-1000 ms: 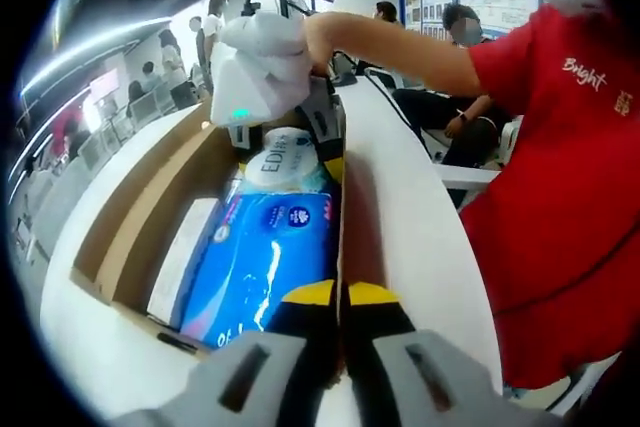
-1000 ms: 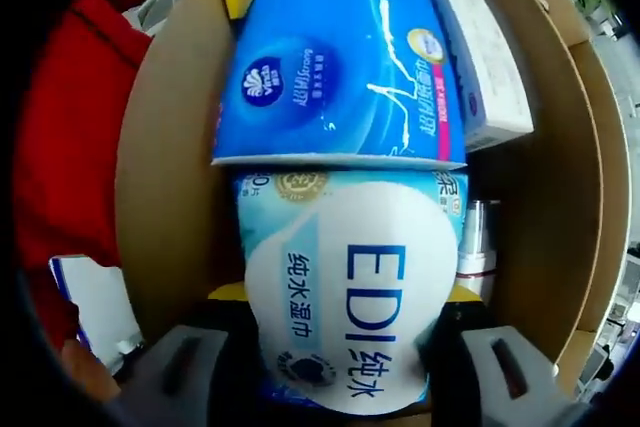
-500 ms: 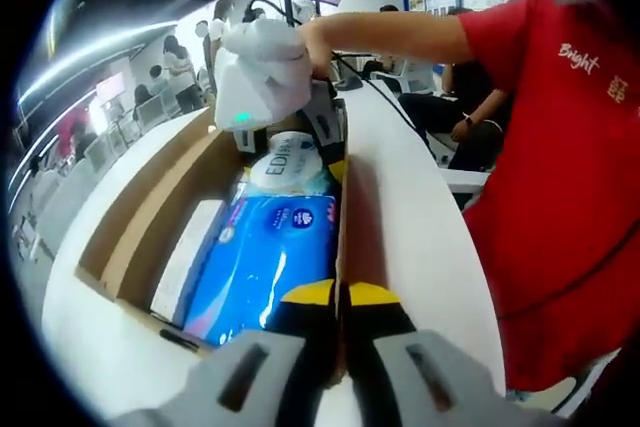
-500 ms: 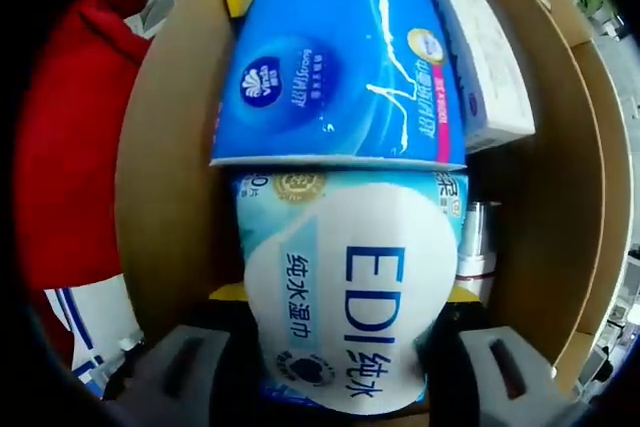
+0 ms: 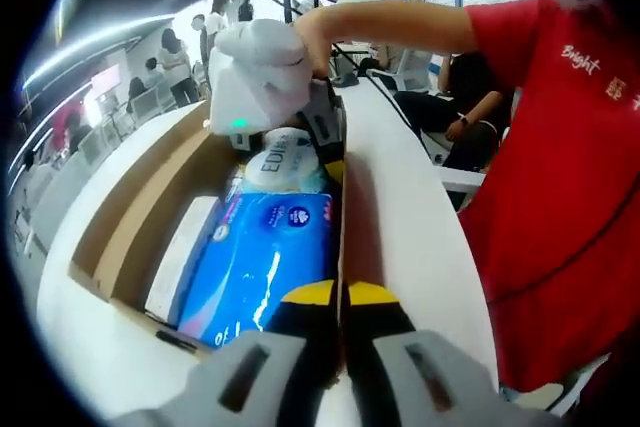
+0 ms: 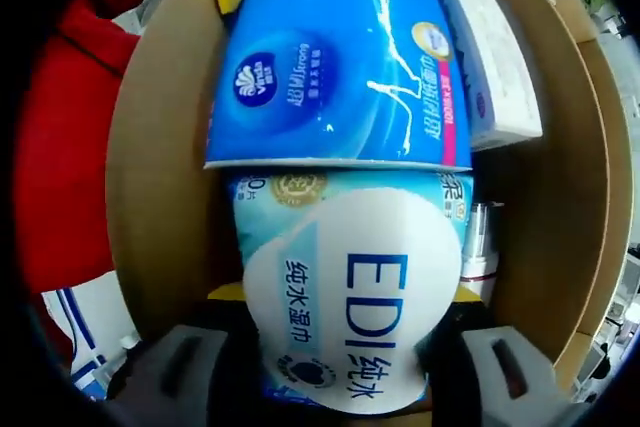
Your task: Operate the shoe box by opening the lid, removing the specified soft item, and placing it in the target area until the item is outside and the box remains undamaged.
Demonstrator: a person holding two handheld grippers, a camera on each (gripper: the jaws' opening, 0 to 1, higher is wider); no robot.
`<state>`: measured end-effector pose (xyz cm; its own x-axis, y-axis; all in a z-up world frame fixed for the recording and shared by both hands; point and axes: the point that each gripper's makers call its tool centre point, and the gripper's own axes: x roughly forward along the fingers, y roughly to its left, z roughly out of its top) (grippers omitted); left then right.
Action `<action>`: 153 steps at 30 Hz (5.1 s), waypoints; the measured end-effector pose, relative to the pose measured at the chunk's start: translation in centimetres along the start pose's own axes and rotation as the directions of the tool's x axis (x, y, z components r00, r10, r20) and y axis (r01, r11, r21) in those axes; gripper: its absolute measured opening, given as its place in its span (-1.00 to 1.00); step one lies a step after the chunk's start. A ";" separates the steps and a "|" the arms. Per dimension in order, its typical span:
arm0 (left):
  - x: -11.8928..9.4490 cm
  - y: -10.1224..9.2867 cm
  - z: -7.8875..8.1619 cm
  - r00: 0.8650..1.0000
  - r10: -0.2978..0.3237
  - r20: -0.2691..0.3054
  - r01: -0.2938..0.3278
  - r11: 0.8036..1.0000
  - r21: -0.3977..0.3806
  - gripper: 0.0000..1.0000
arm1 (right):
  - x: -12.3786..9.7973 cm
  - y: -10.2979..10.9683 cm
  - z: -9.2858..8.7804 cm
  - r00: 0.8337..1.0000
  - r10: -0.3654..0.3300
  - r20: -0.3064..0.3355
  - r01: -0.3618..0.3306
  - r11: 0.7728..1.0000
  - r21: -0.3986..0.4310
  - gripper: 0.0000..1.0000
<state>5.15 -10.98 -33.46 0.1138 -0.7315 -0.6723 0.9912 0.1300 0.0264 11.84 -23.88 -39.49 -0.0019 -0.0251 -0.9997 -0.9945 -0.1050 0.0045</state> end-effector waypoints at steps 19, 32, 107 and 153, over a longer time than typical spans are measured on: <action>-0.1 -0.5 0.0 1.000 0.005 0.006 -0.005 1.000 0.006 -0.98 | 0.0 0.1 0.2 0.999 0.002 0.041 -0.002 1.000 -0.006 0.29; -0.1 -0.2 0.1 1.000 -0.002 0.006 0.002 1.000 -0.001 -0.98 | -0.2 0.0 0.2 0.997 -0.002 0.081 0.003 1.000 -0.003 0.28; 0.0 -0.2 0.2 0.999 0.030 0.023 -0.031 0.998 0.053 -0.97 | -9.3 -0.8 0.1 0.984 -0.122 0.128 0.126 0.992 -0.027 0.21; -0.1 -0.1 0.2 0.999 0.028 0.023 -0.029 0.998 0.055 -0.97 | -11.0 -0.5 -8.4 0.991 -0.129 0.020 0.127 0.987 0.099 0.21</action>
<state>5.05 -11.06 -33.29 0.1428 -0.7430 -0.6538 0.9897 0.1138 0.0868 13.26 -31.90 -28.29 0.1248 0.0086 -0.9921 -0.9921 -0.0082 -0.1249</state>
